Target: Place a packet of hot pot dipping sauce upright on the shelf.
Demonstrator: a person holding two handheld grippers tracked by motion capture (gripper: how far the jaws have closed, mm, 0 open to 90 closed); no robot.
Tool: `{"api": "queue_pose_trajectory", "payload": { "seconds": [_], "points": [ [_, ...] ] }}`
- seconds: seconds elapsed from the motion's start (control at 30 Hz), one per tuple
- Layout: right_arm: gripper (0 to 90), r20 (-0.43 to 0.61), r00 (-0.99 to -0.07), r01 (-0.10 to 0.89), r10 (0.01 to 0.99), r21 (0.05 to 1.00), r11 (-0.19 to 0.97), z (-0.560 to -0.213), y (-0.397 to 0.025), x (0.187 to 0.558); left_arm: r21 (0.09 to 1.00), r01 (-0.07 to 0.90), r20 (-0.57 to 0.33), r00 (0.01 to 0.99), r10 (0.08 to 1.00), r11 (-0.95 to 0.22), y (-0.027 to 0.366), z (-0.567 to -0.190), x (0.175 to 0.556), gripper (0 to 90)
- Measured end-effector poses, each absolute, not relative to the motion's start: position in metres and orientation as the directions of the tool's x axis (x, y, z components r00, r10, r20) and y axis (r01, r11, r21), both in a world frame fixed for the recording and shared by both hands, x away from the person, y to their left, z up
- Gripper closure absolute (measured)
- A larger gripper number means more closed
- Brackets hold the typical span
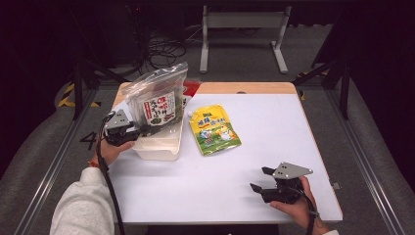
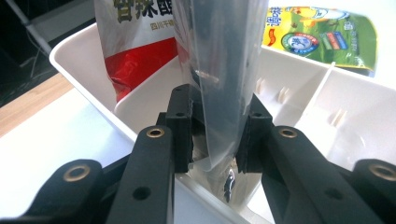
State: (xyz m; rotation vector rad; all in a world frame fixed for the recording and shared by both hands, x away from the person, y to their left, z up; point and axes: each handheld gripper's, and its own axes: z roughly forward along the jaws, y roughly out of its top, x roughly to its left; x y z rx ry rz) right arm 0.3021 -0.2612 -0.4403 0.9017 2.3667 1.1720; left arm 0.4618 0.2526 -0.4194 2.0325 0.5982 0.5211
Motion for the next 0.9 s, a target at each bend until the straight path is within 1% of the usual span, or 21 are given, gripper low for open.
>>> {"api": "queue_pose_trajectory", "payload": {
  "seconds": [0.1, 0.2, 0.3, 0.47, 0.5, 0.57, 0.7, 0.73, 0.77, 0.83, 0.9],
  "points": [
    [27.9, -0.022, -0.731, 0.392, 0.682, 0.804, 0.447, -0.44, -0.262, 0.303, 0.853, 0.206, 0.144, 0.79, 0.596, -0.479, 0.25, -0.416, 0.46, 71.3],
    [27.6, -0.024, -0.731, 0.395, 0.682, 0.8, 0.452, -0.441, -0.262, 0.304, 0.869, 0.222, 0.11, 0.783, 0.612, -0.441, 0.254, -0.418, 0.461, 70.2],
    [27.3, -0.03, -0.731, 0.39, 0.681, 0.801, 0.454, -0.44, -0.262, 0.304, 0.873, 0.224, 0.105, 0.781, 0.616, -0.433, 0.254, -0.418, 0.46, 68.2],
    [26.8, -0.029, -0.726, 0.391, 0.687, 0.805, 0.447, -0.439, -0.265, 0.303, 0.879, 0.225, 0.111, 0.761, 0.639, -0.42, 0.255, -0.415, 0.458, 60.3],
    [26.8, -0.03, -0.727, 0.389, 0.686, 0.805, 0.447, -0.439, -0.265, 0.303, 0.884, 0.228, 0.106, 0.753, 0.649, -0.408, 0.255, -0.414, 0.457, 60.3],
    [26.6, -0.029, -0.726, 0.388, 0.687, 0.807, 0.445, -0.438, -0.265, 0.303, 0.89, 0.226, 0.104, 0.745, 0.659, -0.396, 0.257, -0.413, 0.456, 54.5],
    [26.6, -0.033, -0.722, 0.387, 0.691, 0.809, 0.443, -0.437, -0.265, 0.303, 0.897, 0.231, 0.096, 0.732, 0.675, -0.378, 0.259, -0.408, 0.45, 47.5],
    [26.7, -0.037, -0.721, 0.385, 0.692, 0.809, 0.444, -0.437, -0.265, 0.303, 0.899, 0.234, 0.095, 0.72, 0.687, -0.37, 0.259, -0.407, 0.448, 44.3],
    [26.7, -0.039, -0.719, 0.385, 0.694, 0.809, 0.445, -0.436, -0.266, 0.304, 0.899, 0.234, 0.095, 0.72, 0.687, -0.37, 0.259, -0.407, 0.448, 39.1],
    [26.8, -0.041, -0.717, 0.385, 0.696, 0.81, 0.443, -0.436, -0.266, 0.304, 0.91, 0.229, 0.087, 0.709, 0.7, -0.345, 0.259, -0.402, 0.442, 37.4],
    [27.1, -0.039, -0.711, 0.387, 0.702, 0.811, 0.437, -0.436, -0.267, 0.306, 0.91, 0.236, 0.088, 0.693, 0.716, -0.34, 0.258, -0.398, 0.437, 30.6]
  ]
}}
